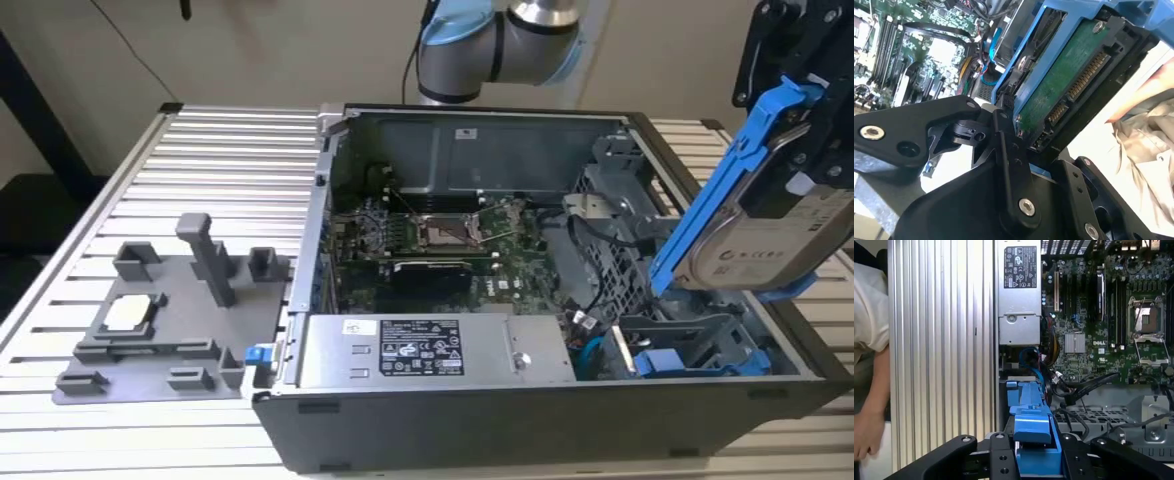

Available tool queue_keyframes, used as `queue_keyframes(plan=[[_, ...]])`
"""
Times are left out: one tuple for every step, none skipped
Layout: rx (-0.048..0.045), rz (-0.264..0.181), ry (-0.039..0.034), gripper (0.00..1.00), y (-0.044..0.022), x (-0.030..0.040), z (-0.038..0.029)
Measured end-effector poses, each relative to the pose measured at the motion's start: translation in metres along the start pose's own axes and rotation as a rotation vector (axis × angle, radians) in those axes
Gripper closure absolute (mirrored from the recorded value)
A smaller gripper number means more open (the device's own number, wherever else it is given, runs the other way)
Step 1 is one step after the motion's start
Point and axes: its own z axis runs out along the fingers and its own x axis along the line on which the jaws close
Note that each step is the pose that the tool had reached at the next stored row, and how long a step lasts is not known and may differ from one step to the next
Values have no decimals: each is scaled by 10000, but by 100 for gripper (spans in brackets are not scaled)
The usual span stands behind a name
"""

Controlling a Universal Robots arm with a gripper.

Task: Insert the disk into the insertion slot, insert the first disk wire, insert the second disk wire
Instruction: 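Insert the disk into the insertion slot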

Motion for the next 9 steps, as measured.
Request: queue_keyframes(plan=[[0,1,0,67,0,0,3],[0,0,0,67,0,0,5],[0,0,1,67,0,0,6],[0,0,2,67,0,0,8],[0,-1,1,67,-1,0,10],[0,-1,0,67,-1,-1,13],[0,-2,0,67,-1,-1,16],[0,-2,0,67,-1,-1,18],[0,-3,0,67,-2,-1,21]])
